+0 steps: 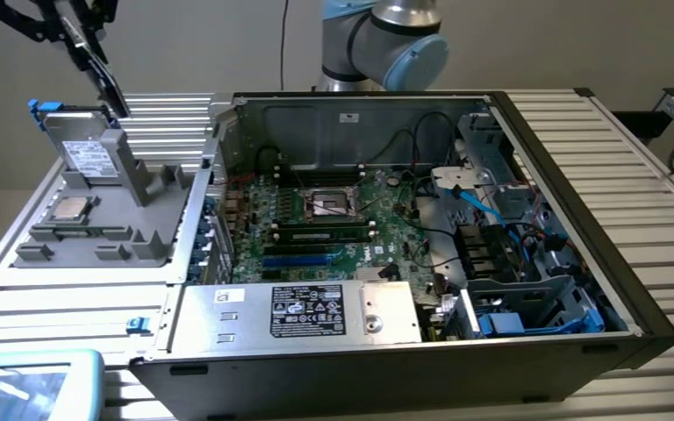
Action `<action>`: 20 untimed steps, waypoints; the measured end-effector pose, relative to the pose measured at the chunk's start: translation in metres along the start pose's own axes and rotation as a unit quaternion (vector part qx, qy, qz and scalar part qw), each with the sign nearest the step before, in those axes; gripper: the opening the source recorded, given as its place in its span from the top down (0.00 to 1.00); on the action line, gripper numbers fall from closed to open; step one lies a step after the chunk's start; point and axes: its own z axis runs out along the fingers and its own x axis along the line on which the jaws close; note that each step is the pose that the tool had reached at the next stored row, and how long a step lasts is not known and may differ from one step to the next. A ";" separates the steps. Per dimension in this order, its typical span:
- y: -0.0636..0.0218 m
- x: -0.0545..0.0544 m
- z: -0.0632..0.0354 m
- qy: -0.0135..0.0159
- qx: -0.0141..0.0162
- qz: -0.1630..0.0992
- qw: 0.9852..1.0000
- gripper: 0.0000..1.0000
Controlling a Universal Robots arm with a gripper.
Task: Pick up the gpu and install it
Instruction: 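Pick up the gpu and move the gpu toward the slot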
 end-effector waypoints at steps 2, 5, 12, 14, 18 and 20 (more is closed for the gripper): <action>0.0000 0.000 0.0003 0.001 -0.003 -0.016 1.000 0.73; -0.0001 0.000 0.0007 0.002 -0.008 -0.041 0.999 0.73; -0.0002 0.000 0.0016 0.006 -0.018 -0.100 0.995 0.73; -0.0002 0.000 0.0018 0.007 -0.020 -0.117 0.993 0.73; -0.0003 0.000 0.0023 0.011 -0.025 -0.151 0.988 0.73; -0.0003 0.000 0.0025 0.012 -0.027 -0.169 0.985 0.73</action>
